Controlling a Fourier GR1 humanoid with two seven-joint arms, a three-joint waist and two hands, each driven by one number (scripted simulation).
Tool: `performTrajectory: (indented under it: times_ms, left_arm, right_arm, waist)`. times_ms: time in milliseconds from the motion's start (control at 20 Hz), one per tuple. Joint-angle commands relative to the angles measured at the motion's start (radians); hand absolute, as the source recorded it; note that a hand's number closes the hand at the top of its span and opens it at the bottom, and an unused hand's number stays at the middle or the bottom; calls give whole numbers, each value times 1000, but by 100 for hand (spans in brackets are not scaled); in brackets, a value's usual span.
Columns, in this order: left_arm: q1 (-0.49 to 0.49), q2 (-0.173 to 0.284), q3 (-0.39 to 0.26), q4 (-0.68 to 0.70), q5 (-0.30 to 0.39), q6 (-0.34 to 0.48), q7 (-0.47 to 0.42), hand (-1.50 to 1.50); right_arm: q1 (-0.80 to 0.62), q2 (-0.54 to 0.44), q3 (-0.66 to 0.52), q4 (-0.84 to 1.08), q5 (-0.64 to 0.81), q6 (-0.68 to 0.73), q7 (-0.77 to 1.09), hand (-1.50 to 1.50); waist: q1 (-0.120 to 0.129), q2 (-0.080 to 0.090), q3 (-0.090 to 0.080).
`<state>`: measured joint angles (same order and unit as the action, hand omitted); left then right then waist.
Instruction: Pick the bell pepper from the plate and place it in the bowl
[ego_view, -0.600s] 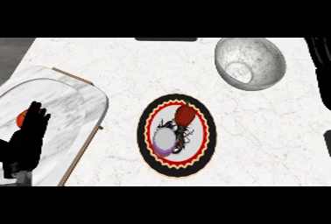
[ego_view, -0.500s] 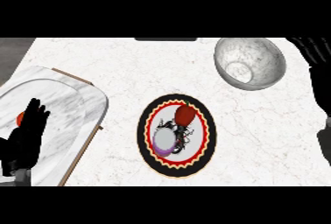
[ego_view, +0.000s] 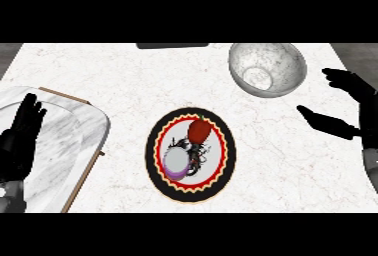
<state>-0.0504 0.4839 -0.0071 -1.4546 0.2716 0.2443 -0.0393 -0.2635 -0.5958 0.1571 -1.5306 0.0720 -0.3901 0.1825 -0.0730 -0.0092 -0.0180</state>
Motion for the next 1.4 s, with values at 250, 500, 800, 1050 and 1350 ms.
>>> performTrajectory:
  times_ms: [250, 500, 800, 1050, 1350]
  left_arm:
    - [-27, 36, -19, -20, -23, -13, 51, 0]
    - [-53, 33, -33, -33, -29, -12, 89, 0]
    - [-79, 39, -33, -61, -21, -22, 132, 0]
    - [-104, -11, -78, -37, -60, 3, 118, 0]
    - [-111, -28, -88, -53, -72, 10, 120, 0]
  right_arm:
    - [147, 152, 274, -86, 458, -290, 371, -150]
    - [132, 205, 311, -181, 736, -277, 689, -150]
    - [-56, 296, 327, -301, 960, 79, 1046, -150]
    - [-174, 405, 358, -270, 882, 379, 1180, -150]
    - [-282, 517, 279, -81, 764, 502, 1222, -150]
  waist:
    - [18, -14, 5]
    - [25, -11, 8]
    - [60, -6, 11]
    - [69, 3, 12]
    - [88, 9, 15]
